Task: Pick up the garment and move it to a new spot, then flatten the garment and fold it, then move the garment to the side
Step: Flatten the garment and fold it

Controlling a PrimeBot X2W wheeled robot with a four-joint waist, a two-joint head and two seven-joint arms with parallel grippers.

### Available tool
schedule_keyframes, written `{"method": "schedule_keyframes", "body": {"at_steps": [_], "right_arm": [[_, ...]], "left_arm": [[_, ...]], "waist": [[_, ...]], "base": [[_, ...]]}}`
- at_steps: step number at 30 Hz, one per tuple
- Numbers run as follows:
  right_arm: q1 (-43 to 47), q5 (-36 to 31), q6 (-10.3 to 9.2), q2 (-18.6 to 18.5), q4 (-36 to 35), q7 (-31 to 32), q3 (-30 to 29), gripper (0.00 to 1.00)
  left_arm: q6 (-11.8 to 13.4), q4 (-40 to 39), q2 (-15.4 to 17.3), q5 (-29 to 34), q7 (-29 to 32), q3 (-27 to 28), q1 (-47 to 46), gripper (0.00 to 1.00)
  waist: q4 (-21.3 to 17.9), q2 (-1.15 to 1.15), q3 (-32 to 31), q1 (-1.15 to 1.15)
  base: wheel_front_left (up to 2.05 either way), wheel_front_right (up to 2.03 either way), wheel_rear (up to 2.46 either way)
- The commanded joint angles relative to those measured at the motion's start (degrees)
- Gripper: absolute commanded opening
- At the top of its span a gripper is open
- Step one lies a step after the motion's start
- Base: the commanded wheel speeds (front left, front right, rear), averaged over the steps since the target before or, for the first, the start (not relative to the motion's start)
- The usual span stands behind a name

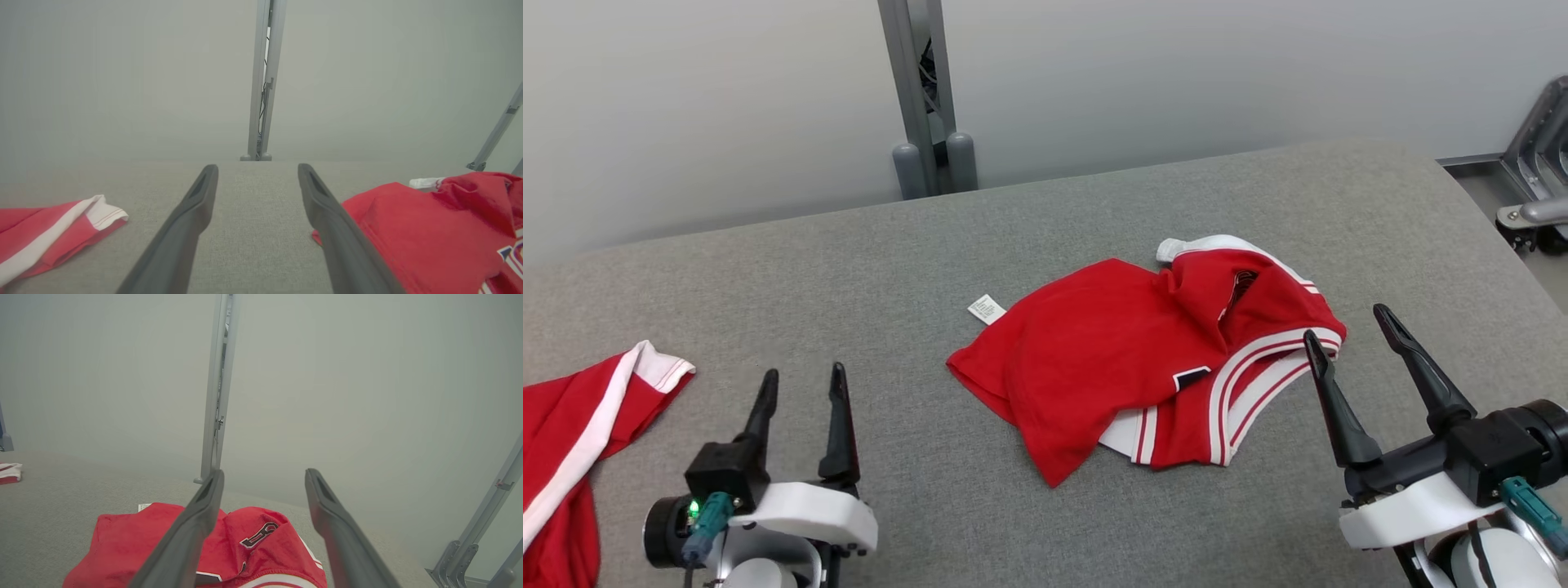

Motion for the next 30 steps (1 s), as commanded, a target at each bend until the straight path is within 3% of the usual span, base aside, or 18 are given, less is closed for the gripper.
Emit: {"method": "schedule_keyframes", "body": {"at_steps": [1,10,16,30], "right_arm": [[-0.47,0.38,-0.02,0.03,-0.02,-0.13,0.16,1.00],[-2.18,0.54,-0.02,1.08,-0.57,-0.13,0.96,1.00],[-3.67,0.66,-0.02,2.35,-0.42,-0.14,2.12,1.00],[-4.90,0.68,-0.02,3.96,-0.28,-0.13,2.31,1.00]], "left_arm": [[-1.13,2.29,0.22,0.61,-0.15,-0.81,-1.32,1.00],[-7.01,16.07,0.29,2.69,-0.16,-5.90,-11.26,1.00],[-10.60,26.41,0.26,-0.60,1.62,-10.00,-20.45,1.00],[-12.94,37.30,0.28,-6.66,6.06,-20.27,-31.33,1.00]], "waist": [[-1.02,0.00,0.77,0.00],[-4.38,0.00,6.37,0.00],[-7.20,0.00,9.47,0.00],[-11.16,0.00,12.89,0.00]], "base": [[0.00,0.00,0.00],[0.00,0.00,0.00],[0.00,0.00,0.00],[0.00,0.00,0.00]]}}
